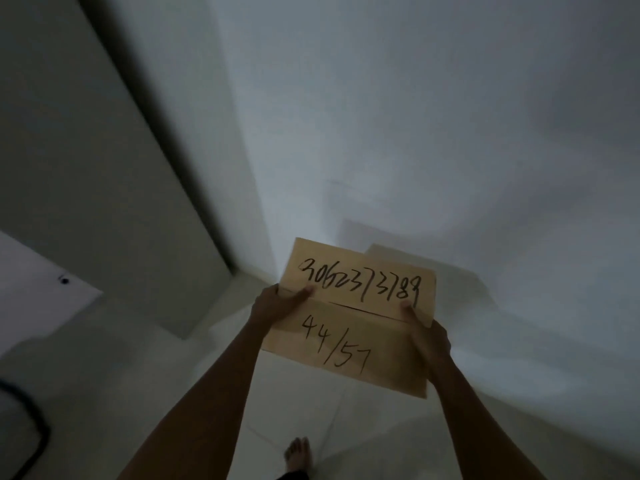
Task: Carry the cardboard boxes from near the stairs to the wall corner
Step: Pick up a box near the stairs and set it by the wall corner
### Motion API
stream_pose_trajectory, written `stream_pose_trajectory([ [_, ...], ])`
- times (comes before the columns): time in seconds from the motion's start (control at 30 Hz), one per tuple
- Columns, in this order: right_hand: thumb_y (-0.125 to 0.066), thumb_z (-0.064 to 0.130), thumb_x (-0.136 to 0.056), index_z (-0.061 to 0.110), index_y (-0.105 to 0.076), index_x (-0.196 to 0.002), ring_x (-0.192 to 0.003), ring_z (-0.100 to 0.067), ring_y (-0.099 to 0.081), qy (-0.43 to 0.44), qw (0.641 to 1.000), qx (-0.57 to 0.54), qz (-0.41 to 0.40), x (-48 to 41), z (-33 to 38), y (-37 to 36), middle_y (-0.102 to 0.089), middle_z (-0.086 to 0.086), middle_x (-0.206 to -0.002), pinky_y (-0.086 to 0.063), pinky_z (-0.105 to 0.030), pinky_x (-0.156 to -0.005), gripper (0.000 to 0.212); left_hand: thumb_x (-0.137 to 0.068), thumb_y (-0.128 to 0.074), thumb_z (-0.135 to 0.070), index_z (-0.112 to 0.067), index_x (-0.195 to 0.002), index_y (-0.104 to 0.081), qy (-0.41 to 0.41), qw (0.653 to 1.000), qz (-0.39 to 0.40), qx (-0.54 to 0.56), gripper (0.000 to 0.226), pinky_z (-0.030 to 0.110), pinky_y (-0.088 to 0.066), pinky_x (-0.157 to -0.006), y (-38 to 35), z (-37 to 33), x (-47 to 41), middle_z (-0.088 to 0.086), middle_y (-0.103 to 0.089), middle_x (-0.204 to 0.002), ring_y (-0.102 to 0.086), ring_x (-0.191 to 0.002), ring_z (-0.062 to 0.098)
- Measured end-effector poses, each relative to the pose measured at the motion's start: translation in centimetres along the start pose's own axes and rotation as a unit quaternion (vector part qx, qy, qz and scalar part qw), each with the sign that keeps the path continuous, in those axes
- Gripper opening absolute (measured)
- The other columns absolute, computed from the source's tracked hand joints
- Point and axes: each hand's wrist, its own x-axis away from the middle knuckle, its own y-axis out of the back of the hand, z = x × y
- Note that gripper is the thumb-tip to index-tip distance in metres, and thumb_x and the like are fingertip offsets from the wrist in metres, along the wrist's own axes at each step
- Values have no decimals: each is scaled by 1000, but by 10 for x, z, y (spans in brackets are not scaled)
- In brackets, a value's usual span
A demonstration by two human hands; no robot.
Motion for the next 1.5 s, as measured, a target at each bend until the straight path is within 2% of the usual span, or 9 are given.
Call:
stream_pose_trajectory([
  [0.27, -56, 71, -80, 10, -60, -127, -113, -38, -60, 14, 997, 43, 65, 2, 49, -151, -65, -18, -123, -44, -46, -100, 77, -45, -58, -90, -19, -112, -67, 61, 996, -73, -3, 98, 45, -58, -87, 121, 72, -50, 6, -74, -104, -72, -90, 25],
  [0.43, -55, 70, -81, 9, -60, -125, -112, -37, -60, 4, 994, 68, 81, -17, 73, -222, -65, -18, -123, -45, -47, -99, 75, -69, -62, -75, -14, -114, -64, 88, 991, -98, -34, 76, 44, -58, -85, 163, 90, -91, 9, -72, -106, -70, -93, 28],
  [0.7, -53, 75, -78, 16, -61, -122, -109, -36, -60, -24, 993, 71, 88, -74, 95, -328, -67, -13, -118, -44, -50, -102, 75, -52, -60, -86, -17, -116, -59, 125, 984, -115, -45, 94, 42, -59, -81, 210, 130, -205, 4, -71, -102, -69, -88, 23],
  [0.83, -52, 76, -77, 20, -61, -125, -105, -34, -62, -39, 994, 59, 84, -88, 80, -373, -68, -12, -115, -49, -49, -95, 74, -69, -65, -72, -14, -115, -53, 124, 983, -113, -80, 75, 33, -55, -72, 219, 150, -246, 2, -66, -98, -66, -85, 20],
  [0.97, -41, 94, -62, 30, -63, -115, -93, -29, -67, -49, 994, 73, 67, -116, 46, -426, -72, -4, -105, -55, -51, -89, 86, -75, -66, -63, -14, -115, -57, 122, 978, -107, -129, 64, 21, -44, -55, 218, 195, -301, -1, -64, -94, -61, -75, 13],
  [1.1, -39, 98, -54, 26, -65, -117, -93, -32, -68, -112, 991, 69, 38, -167, 6, -495, -73, -7, -105, -55, -46, -90, 98, -77, -67, -60, -13, -121, -55, 103, 978, -110, -142, 66, 23, -47, -64, 208, 254, -371, 6, -68, -109, -57, -80, 12],
  [1.27, -43, 87, -62, 24, -62, -125, -98, -35, -66, -148, 987, 56, 25, -237, -57, -580, -71, -11, -112, -53, -47, -93, 92, -76, -73, -51, -19, -137, -40, 70, 987, -70, -123, 76, 28, -55, -68, 187, 334, -469, 5, -60, -126, -60, -96, 18],
  [1.37, -50, 81, -72, 23, -60, -128, -104, -36, -64, -152, 987, 48, 16, -282, -97, -626, -69, -13, -116, -52, -46, -93, 82, -76, -76, -43, -16, -138, -38, 61, 990, -52, -115, 77, 21, -51, -60, 171, 382, -530, 8, -59, -128, -58, -90, 15],
  [1.5, -52, 79, -75, 23, -61, -127, -105, -35, -64, -147, 988, 35, 0, -333, -144, -674, -69, -11, -119, -52, -46, -93, 77, -75, -75, -47, -14, -133, -41, 40, 989, -70, -125, 75, 25, -52, -58, 144, 441, -593, 11, -60, -121, -63, -92, 21],
])
